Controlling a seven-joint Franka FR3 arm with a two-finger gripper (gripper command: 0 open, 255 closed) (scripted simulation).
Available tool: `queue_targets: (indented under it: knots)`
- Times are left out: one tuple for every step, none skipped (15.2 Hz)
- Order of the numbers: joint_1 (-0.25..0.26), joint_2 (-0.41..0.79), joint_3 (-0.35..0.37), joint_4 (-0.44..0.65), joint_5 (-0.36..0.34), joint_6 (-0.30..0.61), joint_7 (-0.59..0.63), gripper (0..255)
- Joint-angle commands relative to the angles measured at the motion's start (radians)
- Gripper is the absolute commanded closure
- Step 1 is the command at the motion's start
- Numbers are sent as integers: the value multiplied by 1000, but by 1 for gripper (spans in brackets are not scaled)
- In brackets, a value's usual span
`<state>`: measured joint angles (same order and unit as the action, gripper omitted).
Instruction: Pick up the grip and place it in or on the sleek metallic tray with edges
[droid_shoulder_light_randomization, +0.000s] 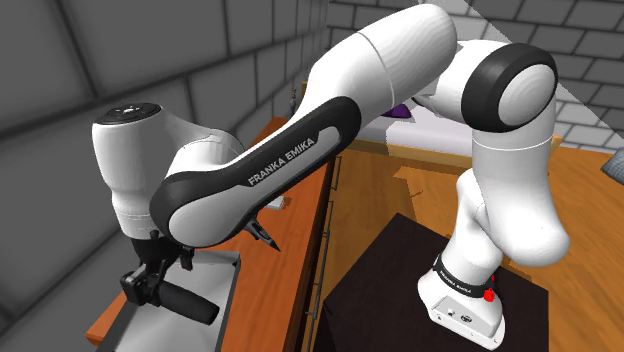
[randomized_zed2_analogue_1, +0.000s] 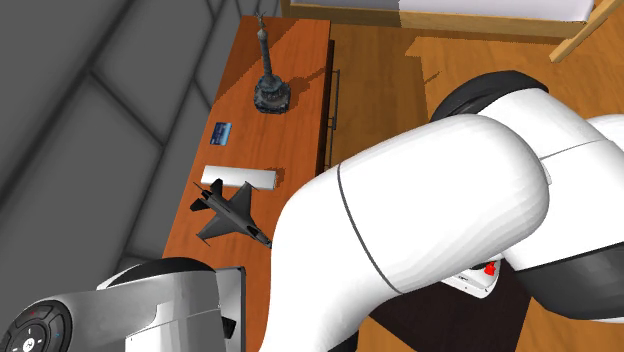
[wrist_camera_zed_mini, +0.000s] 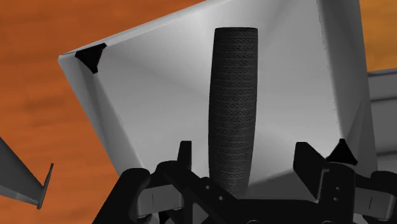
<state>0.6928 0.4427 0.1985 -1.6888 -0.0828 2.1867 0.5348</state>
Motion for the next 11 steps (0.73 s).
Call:
queue_targets:
  knots:
    - [0,0,0,0,0,0,0,0]
    - [0,0,0,0,0,0,0,0]
    - [0,0,0,0,0,0,0,0]
    - [0,0,0,0,0,0,0,0]
    - [-2,-17,2,10,4,-26,-2,0]
    - [-3,-32,4,21,8,-53,-5,0]
    - [-5,-47,5,34,11,-80,-7,0]
    - [-6,-58,6,45,14,-102,-9,0]
    - [-6,-58,6,45,14,-102,-9,0]
    - [-6,-58,6,45,14,-102,-9,0]
    - [-6,-58,6,45,14,-102,-9,0]
